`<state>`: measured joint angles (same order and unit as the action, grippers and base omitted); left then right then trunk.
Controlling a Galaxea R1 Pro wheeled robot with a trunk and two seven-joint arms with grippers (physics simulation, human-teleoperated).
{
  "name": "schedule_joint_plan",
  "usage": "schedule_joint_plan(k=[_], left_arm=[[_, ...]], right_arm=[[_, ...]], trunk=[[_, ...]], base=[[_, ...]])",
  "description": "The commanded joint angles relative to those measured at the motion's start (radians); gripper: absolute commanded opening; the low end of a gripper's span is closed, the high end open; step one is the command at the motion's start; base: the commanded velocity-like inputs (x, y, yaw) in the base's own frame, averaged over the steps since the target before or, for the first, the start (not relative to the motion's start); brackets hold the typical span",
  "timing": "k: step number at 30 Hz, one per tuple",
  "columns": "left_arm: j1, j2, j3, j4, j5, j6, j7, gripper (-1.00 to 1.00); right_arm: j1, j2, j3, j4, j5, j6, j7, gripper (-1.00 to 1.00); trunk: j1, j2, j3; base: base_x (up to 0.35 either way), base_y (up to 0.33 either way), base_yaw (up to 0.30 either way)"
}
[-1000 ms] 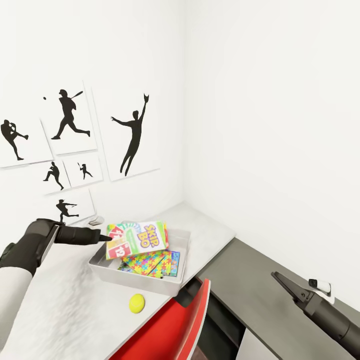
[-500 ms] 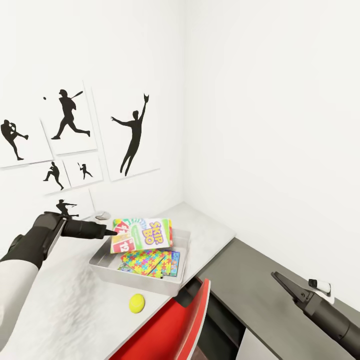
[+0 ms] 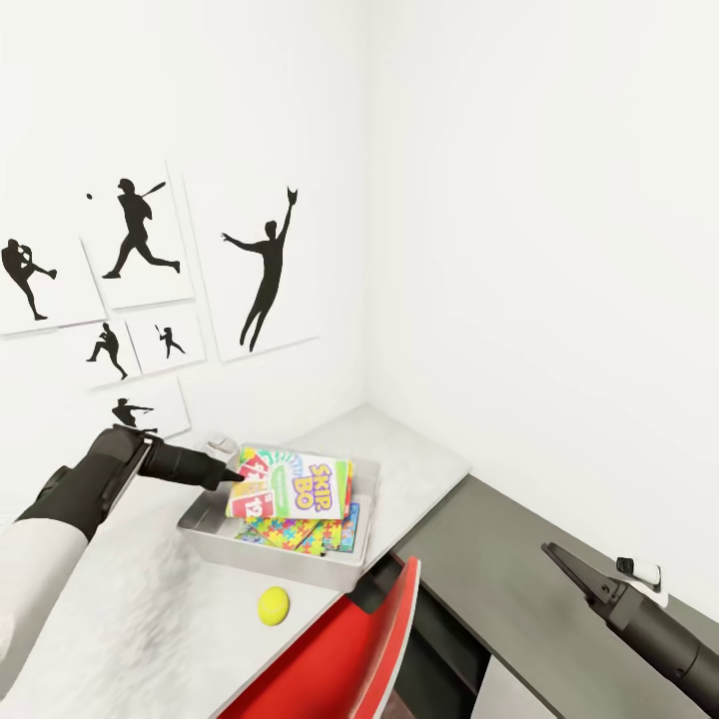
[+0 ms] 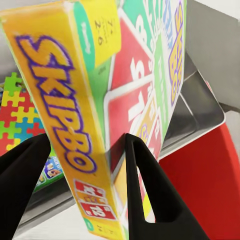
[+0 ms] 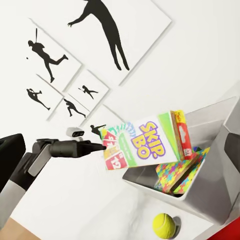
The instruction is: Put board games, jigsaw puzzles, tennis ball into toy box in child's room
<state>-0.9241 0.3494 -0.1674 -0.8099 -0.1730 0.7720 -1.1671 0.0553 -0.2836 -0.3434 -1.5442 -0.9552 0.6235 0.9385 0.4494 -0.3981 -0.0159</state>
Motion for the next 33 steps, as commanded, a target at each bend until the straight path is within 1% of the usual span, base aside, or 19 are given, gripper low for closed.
schedule_joint_plan(k=[1,6,10,17,25,33], left_arm=[[-0.001,0.0,-0.006,-0.001,-0.006,0.002,-0.007,-1.0],[-0.001,-0.005,-0.016,0.0,-0.006,-0.01,-0.006,-1.0],[-0.001,-0.011,-0.018,0.001,-0.007,-0.012,-0.004,-1.0],[-0.001,-0.014,-0.019,0.003,-0.008,-0.013,0.001,-1.0],[-0.001,-0.015,-0.018,0.003,-0.041,-0.014,0.003,-1.0],[-0.001,-0.015,-0.018,0.003,-0.046,-0.021,0.003,-1.0]], right_arm=[[0.0,0.0,0.0,-0.001,-0.007,0.007,-0.001,1.0],[0.0,-0.002,-0.001,-0.001,-0.007,0.007,0.0,1.0],[0.0,-0.003,-0.002,-0.001,-0.007,0.007,0.0,1.0],[0.0,-0.004,-0.002,-0.001,-0.007,0.008,0.0,1.0],[0.0,-0.005,-0.002,-0.001,-0.007,0.008,0.0,1.0],[0.0,-0.005,-0.002,-0.001,-0.007,0.008,0.0,1.0]], trunk=[[0.001,-0.002,-0.002],[0.001,-0.002,-0.002],[0.001,-0.002,-0.002],[0.001,-0.002,-0.002],[0.001,-0.002,-0.002],[0.001,-0.002,-0.002]], base=[[0.0,0.0,0.0],[0.0,0.0,0.0],[0.0,0.0,0.0],[0.0,0.0,0.0],[0.0,0.0,0.0],[0.0,0.0,0.0]])
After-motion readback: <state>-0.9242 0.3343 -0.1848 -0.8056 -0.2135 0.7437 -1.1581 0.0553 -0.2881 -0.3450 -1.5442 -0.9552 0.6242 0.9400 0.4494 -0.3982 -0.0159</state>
